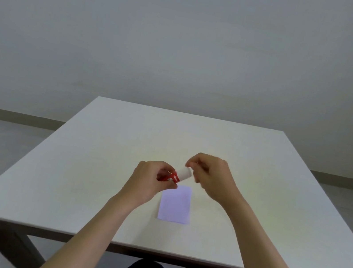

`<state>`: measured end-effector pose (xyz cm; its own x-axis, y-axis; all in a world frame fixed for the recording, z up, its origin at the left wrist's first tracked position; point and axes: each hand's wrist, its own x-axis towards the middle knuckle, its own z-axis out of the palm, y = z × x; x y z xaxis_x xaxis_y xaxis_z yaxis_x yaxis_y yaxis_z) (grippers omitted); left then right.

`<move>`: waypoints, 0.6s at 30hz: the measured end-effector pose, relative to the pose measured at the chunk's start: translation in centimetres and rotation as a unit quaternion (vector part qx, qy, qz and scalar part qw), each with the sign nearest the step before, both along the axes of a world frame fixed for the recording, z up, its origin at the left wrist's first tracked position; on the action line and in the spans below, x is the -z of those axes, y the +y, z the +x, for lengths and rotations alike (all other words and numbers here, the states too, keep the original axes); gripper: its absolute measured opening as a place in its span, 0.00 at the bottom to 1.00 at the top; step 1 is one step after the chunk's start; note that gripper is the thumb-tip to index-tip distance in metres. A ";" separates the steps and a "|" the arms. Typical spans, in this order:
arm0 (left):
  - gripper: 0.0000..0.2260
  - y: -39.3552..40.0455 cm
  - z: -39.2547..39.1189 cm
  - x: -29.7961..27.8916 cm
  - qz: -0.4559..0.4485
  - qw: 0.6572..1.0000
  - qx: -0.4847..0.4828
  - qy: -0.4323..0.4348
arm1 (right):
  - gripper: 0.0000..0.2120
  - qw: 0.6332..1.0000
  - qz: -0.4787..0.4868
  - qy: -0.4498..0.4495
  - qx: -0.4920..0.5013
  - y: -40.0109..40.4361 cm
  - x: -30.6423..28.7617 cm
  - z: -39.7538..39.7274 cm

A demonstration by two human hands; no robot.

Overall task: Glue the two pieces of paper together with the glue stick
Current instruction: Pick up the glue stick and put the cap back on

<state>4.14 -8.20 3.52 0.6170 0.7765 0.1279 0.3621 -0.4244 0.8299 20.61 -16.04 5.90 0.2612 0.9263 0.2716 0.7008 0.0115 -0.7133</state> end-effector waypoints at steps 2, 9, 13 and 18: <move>0.09 -0.5 0.4 0.3 0.008 1.000 0.021 0.017 | 0.08 0.998 -0.024 -0.039 0.035 0.4 -0.3 0.1; 0.06 0.0 0.1 0.4 0.008 1.000 0.022 -0.015 | 0.07 0.995 -0.086 -0.032 -0.036 -0.2 -0.9 -0.1; 0.07 -0.3 0.1 0.5 0.011 0.999 0.034 -0.008 | 0.24 0.979 -0.122 -0.148 0.069 0.6 -0.5 -0.5; 0.04 0.1 -0.1 0.5 0.017 0.999 0.035 -0.004 | 0.12 0.991 -0.105 -0.070 -0.049 0.1 -0.3 -0.5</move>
<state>4.05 -8.11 3.01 0.6678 0.7271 0.1590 0.3237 -0.4761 0.8177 20.08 -15.97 6.19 0.1409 0.9852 0.0973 0.7963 -0.0544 -0.6025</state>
